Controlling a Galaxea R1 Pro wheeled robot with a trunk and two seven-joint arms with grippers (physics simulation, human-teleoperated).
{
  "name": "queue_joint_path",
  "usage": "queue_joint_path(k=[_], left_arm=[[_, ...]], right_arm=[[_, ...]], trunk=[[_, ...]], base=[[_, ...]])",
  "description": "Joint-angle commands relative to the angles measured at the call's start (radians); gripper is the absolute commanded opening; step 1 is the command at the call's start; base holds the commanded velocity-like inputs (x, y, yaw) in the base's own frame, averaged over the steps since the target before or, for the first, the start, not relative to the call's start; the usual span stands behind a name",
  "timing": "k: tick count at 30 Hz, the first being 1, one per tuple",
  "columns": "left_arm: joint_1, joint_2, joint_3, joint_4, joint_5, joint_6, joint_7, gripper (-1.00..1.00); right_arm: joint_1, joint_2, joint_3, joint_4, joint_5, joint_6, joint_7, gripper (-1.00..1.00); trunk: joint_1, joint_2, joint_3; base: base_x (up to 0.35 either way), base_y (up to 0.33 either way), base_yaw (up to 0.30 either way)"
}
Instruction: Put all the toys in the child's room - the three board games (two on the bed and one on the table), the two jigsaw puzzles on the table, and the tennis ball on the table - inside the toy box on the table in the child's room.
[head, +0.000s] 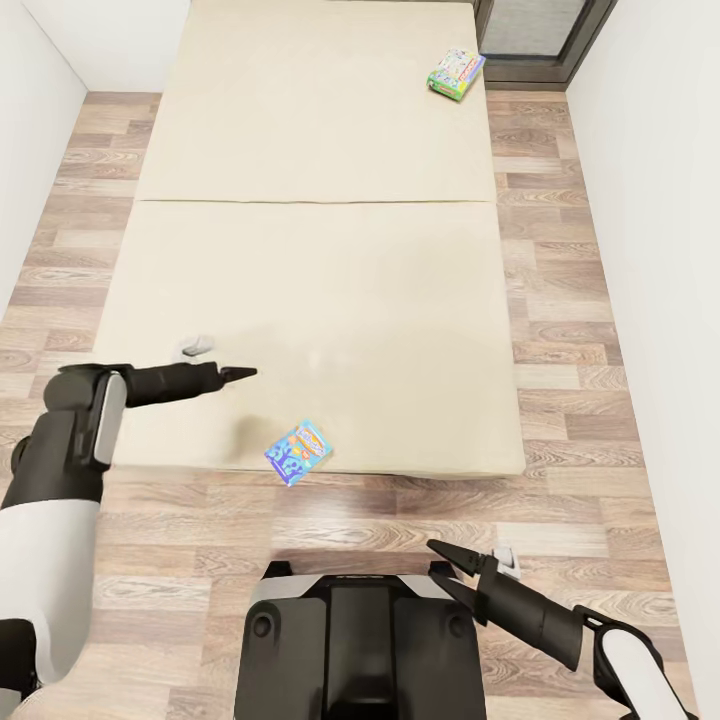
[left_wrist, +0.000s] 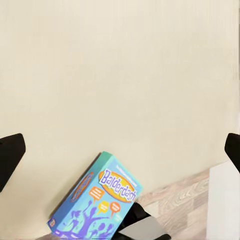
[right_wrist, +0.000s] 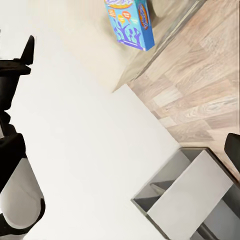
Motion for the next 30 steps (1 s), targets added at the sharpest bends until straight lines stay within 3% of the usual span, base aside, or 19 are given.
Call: queue_joint_path(k=[1, 2, 3, 8, 9, 10, 15, 20, 23, 26, 30], left_arm=[[0.000, 0.015, 0.000, -0.002, 0.009, 0.008, -0.013, 1.00], [0.000, 0.029, -0.001, -0.003, 0.009, 0.008, -0.030, 1.00], [0.001, 0.061, -0.002, -0.004, 0.009, 0.008, -0.070, 1.00], [0.013, 0.148, -0.003, -0.004, 0.009, 0.008, -0.220, 1.00], [0.020, 0.167, -0.003, -0.004, 0.009, 0.008, -0.259, 1.00], [0.037, 0.203, -0.003, -0.002, 0.008, 0.008, -0.340, 1.00], [0.098, 0.303, 0.001, 0.011, 0.004, 0.008, -0.558, 1.00], [0.169, 0.360, 0.005, 0.034, 0.000, 0.003, -0.668, 1.00], [0.198, 0.380, 0.009, 0.040, 0.000, -0.004, -0.690, 1.00], [0.228, 0.408, 0.035, 0.044, 0.004, -0.010, -0.707, 1.00], [0.243, 0.419, 0.058, 0.046, 0.006, -0.022, -0.713, 1.00]], right_arm=[[0.000, 0.000, -0.002, 0.000, 0.010, 0.004, 0.008, 1.00], [0.000, 0.000, -0.004, 0.000, 0.010, 0.004, 0.006, 1.00], [0.000, 0.000, -0.006, 0.000, 0.010, 0.004, 0.004, 1.00], [0.000, 0.000, -0.009, 0.000, 0.011, 0.003, 0.001, 1.00], [0.000, 0.000, -0.009, 0.000, 0.011, 0.003, 0.000, 1.00], [0.000, 0.001, -0.010, 0.000, 0.012, 0.003, 0.000, 1.00], [0.000, 0.001, -0.010, 0.000, 0.015, 0.003, -0.001, 1.00], [0.000, 0.000, -0.011, 0.000, 0.016, 0.003, -0.001, 1.00], [0.000, 0.000, -0.016, 0.000, 0.016, 0.005, 0.001, 1.00], [0.001, 0.000, -0.027, 0.001, 0.013, 0.008, 0.008, 1.00], [0.002, 0.000, -0.034, 0.000, 0.010, 0.009, 0.012, 1.00]], trunk=[[0.001, -0.001, -0.001], [0.001, -0.001, -0.001], [0.001, -0.001, -0.001], [0.001, -0.001, -0.001], [0.001, -0.001, -0.001], [0.001, -0.001, -0.001], [0.001, -0.001, -0.001], [0.001, -0.001, -0.001], [0.001, -0.001, -0.001], [0.001, -0.001, -0.001], [0.001, -0.001, -0.001]], base=[[0.000, 0.000, 0.000], [0.000, 0.000, 0.000], [0.000, 0.000, 0.000], [0.000, 0.000, 0.000], [0.000, 0.000, 0.000], [0.000, 0.000, 0.000], [0.000, 0.000, 0.000], [0.000, 0.000, 0.000], [0.000, 0.000, 0.000], [0.000, 0.036, 0.000], [0.000, 0.165, 0.000]])
